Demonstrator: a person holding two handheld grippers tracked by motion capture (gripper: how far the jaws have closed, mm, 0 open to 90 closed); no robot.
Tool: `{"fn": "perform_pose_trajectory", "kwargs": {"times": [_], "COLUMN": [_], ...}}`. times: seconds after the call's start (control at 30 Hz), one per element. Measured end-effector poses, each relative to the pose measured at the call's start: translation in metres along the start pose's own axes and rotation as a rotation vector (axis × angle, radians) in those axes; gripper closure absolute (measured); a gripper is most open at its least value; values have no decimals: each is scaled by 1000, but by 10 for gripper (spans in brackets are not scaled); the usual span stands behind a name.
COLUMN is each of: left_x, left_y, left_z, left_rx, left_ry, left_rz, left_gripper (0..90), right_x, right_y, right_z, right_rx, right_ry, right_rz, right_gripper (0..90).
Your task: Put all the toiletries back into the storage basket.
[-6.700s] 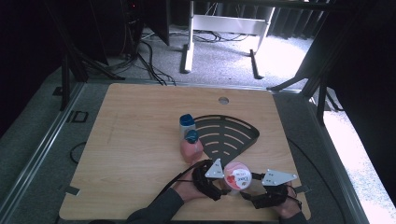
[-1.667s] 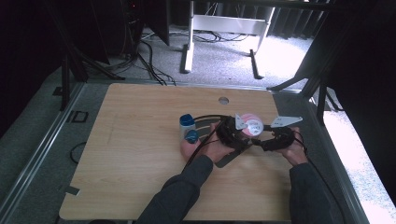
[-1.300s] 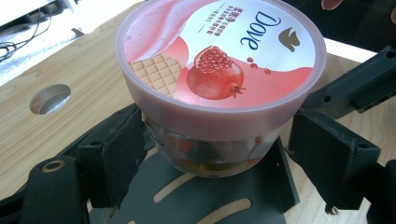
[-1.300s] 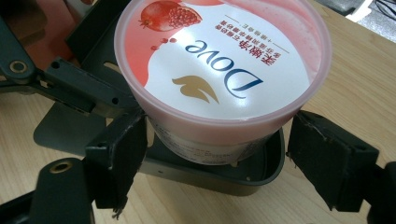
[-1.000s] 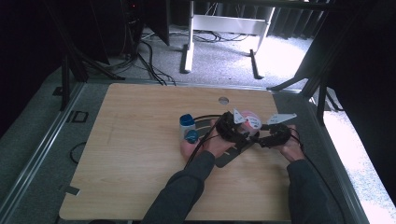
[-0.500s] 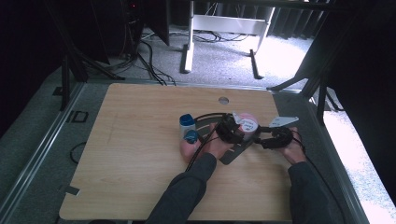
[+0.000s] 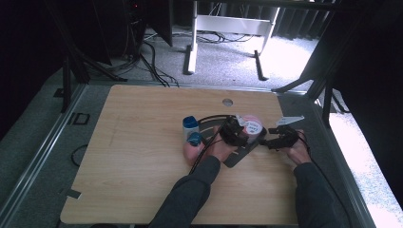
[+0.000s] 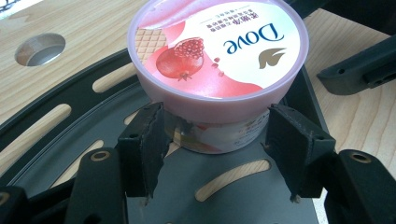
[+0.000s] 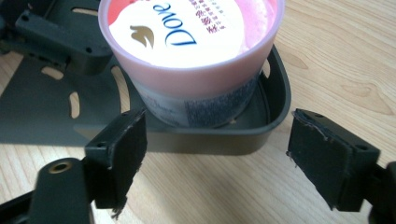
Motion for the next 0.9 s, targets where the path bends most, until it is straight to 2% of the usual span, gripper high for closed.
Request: {"fn": "perform_pose_trajectory", "kwargs": {"times": [0.1, 0.17, 0.23, 0.43, 0.6, 0.63, 0.83, 0.9], "left_x": [0, 0, 0, 4, 10, 11, 13, 14], "left_y": [0, 0, 0, 1, 3, 4, 2, 1], "left_z": [0, -1, -1, -2, -4, -4, -1, 1], "left_rx": [-1, 0, -4, -6, -6, -2, -7, -17], "left_ry": [1, 2, -2, -14, -18, -24, -46, -41], "left_rz": [0, -1, -3, -25, -38, -31, -16, -16], "left_gripper": [382, 382, 382, 391, 392, 390, 409, 407], "right_x": [0, 0, -1, -3, -6, -8, -10, -10], "right_y": [1, 0, 0, -5, -4, -3, -4, -6], "right_z": [-3, -6, -5, -2, 0, 2, 2, 2], "right_rx": [-12, -36, -33, -26, -31, -29, -32, -29], "right_ry": [14, 7, 22, 43, 61, 72, 62, 50], "right_rz": [-9, 2, -8, 3, 23, 34, 40, 39], "right_gripper": [187, 173, 179, 189, 209, 223, 240, 240]}}
Point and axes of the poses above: each handheld gripper's, and its own axes: z roughly backward along the jaws, y roughly out of its top, x roughly to its right, the point moved 10 cm from there along -z, roughly forward along the jaws, and after that the axes turned 4 degrees about y, right-handed, at the moved point
